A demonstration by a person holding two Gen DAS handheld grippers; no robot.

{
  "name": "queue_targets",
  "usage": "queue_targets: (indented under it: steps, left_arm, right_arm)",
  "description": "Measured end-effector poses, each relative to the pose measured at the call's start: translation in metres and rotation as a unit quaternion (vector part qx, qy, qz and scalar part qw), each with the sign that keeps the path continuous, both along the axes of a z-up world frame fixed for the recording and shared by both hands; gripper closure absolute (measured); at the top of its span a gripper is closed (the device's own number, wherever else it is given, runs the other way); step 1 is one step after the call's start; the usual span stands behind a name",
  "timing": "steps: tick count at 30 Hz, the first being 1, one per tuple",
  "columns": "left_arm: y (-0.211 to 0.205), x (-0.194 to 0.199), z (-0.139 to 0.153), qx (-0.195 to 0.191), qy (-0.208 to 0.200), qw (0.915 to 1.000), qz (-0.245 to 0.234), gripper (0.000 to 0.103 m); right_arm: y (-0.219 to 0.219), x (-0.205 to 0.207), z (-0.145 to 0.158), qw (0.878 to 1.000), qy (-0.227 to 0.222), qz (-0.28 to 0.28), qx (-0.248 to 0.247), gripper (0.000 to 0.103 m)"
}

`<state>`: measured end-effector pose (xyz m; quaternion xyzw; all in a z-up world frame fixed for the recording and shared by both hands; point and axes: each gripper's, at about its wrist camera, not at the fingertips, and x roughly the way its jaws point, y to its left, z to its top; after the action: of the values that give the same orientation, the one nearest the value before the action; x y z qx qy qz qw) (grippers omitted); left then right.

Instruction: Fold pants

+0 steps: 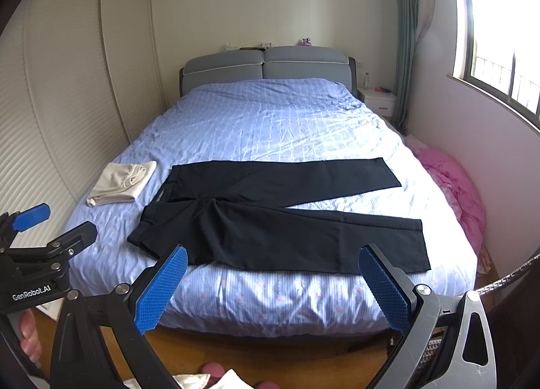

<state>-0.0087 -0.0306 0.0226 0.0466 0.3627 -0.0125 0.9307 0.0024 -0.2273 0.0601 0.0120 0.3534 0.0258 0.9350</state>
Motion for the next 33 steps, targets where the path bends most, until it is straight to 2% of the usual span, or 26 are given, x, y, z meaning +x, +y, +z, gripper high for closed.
queue_targets:
  steps: [33]
  left_arm:
    - [0.0063, 0.0019, -0.0063, 0.002, 0.01, 0.9998, 0.017, 0.0]
  right_arm:
    - [0.0055, 0.0101, -0.0079, 1.0, 0.015, 0.017, 0.007, 0.001]
